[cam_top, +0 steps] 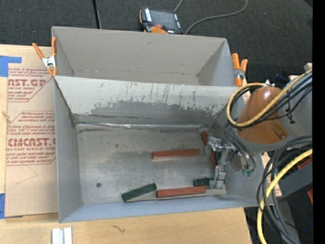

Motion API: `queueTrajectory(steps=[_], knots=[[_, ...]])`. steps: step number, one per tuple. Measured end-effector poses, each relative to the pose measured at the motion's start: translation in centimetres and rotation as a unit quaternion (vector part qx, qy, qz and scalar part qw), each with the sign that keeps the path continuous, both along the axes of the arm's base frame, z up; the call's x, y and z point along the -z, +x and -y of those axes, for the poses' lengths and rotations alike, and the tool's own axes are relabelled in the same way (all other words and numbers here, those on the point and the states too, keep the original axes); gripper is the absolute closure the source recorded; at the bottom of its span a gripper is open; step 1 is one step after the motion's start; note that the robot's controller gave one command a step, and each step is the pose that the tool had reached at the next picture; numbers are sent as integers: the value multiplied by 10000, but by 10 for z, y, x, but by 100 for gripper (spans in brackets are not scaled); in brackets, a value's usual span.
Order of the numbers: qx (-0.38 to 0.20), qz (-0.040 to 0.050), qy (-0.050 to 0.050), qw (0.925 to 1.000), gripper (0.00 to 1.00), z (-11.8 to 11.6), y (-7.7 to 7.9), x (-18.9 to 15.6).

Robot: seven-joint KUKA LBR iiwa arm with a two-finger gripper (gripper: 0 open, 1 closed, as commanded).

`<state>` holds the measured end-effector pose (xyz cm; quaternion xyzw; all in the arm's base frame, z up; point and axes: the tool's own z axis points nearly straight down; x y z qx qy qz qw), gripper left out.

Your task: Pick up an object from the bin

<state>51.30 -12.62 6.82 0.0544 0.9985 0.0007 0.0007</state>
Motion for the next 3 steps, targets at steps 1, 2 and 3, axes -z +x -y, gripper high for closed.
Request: queueTrajectory(steps=[1, 2, 3], knots=[[10, -4, -7, 10000, 0, -5, -19, -33], [209, -13, -1, 9998, 0, -7, -28, -31], [390, 16, -8, 9992, 0, -6, -30, -1]])
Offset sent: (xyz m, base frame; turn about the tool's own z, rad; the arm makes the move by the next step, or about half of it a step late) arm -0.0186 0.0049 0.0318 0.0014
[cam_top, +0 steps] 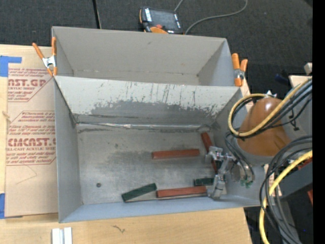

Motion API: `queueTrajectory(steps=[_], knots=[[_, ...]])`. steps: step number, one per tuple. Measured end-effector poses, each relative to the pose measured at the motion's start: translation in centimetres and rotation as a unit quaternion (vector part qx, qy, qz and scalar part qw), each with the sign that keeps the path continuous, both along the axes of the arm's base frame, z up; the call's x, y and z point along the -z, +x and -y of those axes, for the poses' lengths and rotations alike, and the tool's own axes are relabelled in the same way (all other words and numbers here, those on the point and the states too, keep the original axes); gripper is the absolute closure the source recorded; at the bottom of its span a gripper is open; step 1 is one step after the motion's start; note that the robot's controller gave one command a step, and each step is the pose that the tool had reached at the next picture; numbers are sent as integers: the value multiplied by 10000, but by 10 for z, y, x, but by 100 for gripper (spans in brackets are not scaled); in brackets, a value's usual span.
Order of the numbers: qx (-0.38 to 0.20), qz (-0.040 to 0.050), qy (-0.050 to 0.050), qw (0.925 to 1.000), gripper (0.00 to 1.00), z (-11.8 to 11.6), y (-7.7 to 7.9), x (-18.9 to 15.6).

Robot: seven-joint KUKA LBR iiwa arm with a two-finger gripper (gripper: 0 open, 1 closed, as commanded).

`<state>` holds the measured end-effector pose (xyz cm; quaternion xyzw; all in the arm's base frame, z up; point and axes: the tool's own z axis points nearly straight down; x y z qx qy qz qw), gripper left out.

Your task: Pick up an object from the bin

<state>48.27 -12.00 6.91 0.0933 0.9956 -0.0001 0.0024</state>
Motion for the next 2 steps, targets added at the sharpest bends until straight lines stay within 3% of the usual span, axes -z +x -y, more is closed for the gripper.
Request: queueTrajectory(steps=[1, 2], knots=[[0, 5, -4, 10000, 0, 0, 2, -1], [-3, -20, 3, 10000, 100, -1, 0, 0]])
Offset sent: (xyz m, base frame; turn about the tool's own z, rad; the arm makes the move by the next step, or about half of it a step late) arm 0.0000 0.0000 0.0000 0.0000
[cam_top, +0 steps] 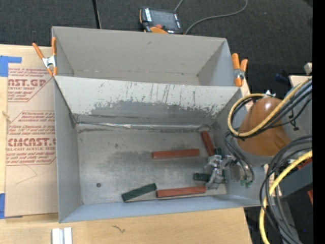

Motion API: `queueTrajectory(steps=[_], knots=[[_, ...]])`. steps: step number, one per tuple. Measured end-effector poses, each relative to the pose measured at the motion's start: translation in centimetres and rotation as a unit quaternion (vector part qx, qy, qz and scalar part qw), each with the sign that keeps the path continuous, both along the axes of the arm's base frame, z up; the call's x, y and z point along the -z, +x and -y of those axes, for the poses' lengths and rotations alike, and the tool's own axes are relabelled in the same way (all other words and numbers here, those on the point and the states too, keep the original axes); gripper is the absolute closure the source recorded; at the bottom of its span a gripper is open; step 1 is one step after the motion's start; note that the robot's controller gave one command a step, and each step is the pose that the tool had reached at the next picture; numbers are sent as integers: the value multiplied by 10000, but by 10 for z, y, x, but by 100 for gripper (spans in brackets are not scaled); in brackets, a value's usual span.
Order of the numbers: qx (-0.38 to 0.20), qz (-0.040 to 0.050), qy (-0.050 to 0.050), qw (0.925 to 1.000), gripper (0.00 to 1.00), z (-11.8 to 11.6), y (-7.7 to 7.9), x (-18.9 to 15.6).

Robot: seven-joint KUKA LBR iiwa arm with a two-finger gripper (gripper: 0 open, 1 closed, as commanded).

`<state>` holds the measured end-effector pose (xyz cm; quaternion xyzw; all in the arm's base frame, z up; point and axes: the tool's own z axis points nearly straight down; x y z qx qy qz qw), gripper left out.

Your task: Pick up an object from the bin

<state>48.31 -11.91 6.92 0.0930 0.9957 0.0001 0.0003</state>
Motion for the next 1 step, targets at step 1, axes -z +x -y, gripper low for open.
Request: queueTrajectory(steps=[1], knots=[[-2, 31, -4, 10000, 100, 0, 2, -71]])
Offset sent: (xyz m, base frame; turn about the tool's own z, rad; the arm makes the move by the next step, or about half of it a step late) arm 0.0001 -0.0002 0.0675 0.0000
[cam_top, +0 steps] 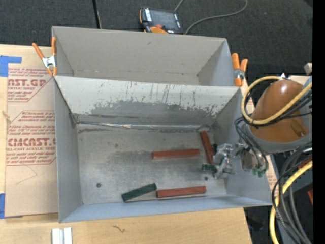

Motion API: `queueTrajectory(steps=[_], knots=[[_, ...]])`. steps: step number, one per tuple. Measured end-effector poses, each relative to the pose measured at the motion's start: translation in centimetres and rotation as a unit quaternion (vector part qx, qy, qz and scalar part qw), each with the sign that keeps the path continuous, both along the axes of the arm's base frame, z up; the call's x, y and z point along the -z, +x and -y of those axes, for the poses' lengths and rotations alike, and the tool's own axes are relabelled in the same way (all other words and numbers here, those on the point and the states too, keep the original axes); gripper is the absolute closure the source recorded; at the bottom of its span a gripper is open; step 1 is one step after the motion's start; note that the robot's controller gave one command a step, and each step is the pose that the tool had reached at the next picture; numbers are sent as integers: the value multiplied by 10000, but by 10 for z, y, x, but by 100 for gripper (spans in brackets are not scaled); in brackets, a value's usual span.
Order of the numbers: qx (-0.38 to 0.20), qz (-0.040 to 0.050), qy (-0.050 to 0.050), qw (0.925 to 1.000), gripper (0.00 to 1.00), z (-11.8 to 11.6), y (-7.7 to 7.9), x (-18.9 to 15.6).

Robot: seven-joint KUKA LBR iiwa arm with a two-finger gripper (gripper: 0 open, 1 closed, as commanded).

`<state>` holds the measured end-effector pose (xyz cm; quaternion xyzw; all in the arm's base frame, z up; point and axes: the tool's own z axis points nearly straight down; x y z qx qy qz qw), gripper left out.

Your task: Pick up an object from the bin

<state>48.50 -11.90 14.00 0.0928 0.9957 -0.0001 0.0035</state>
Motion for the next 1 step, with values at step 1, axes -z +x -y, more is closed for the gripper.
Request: queueTrajectory(steps=[1], knots=[[-2, 1, 1, 10000, 100, 0, 2, -61]])
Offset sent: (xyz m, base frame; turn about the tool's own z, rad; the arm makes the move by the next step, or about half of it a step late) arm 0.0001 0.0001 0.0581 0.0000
